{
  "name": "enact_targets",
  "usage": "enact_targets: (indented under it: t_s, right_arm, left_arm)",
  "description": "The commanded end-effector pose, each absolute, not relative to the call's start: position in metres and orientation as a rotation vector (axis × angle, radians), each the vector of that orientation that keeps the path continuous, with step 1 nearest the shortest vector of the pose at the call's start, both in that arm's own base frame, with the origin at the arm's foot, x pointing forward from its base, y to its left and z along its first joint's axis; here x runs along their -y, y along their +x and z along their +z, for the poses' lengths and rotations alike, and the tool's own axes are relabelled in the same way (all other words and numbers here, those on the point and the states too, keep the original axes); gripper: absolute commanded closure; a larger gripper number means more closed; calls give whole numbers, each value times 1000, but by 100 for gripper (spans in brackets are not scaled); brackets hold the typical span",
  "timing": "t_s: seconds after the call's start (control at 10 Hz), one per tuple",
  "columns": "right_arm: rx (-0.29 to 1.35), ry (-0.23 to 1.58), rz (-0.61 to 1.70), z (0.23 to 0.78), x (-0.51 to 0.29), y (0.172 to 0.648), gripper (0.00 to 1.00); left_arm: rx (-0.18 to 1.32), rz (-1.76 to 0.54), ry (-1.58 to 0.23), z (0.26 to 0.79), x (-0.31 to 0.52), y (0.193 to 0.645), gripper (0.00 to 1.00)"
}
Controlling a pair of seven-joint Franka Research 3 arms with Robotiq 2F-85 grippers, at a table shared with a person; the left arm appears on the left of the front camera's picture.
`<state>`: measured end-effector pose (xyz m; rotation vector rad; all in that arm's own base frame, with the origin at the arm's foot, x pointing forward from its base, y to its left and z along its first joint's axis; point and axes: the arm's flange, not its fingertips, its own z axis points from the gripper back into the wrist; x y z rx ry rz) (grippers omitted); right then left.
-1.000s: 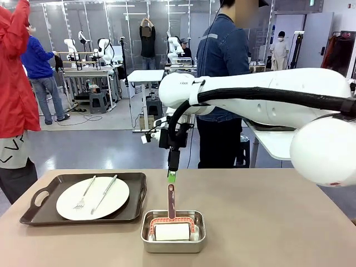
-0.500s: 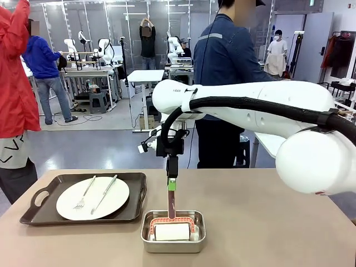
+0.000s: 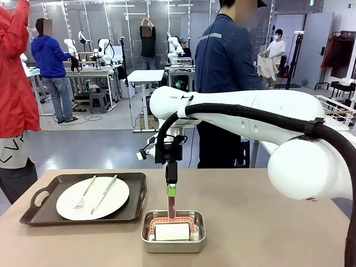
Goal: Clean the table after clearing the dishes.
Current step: When the left (or right) Handle tray is removed, use the left hand (or right hand) to clean the left (or right) side of the table with the Lint Roller.
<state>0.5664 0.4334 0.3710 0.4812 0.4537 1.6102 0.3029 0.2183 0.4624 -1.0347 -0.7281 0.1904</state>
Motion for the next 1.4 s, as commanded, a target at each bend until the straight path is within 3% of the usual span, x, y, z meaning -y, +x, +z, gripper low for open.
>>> enact_targets:
  t_s: [0.0, 0.1, 0.2, 0.3, 0.5, 0.6, 0.7, 1.3]
  right_arm:
    - [-492, 458, 1598, 377, -450, 579, 25]
    - [-498, 458, 1598, 376, -451, 578, 57]
    - [-494, 456, 1599, 377, -452, 578, 82]
    - [-491, 455, 1596, 378, -452, 578, 100]
    - [-498, 460, 1591, 376, -452, 578, 100]
    - [-493, 464, 1586, 377, -451, 578, 95]
    - [-501, 467, 1586, 377, -451, 578, 100]
    - [-464, 388, 1533, 405, -442, 564, 100]
  left_arm:
    - [746, 177, -1046, 463, -220, 302, 0]
    - [746, 177, -1046, 463, -220, 302, 0]
    - [746, 177, -1046, 463, -220, 302, 0]
    - [746, 177, -1046, 463, -220, 302, 0]
    - [746, 177, -1046, 463, -220, 302, 0]
    - [746, 177, -1046, 463, -220, 302, 0]
    - [746, 177, -1046, 463, -220, 302, 0]
    - [746, 177, -1046, 463, -220, 302, 0]
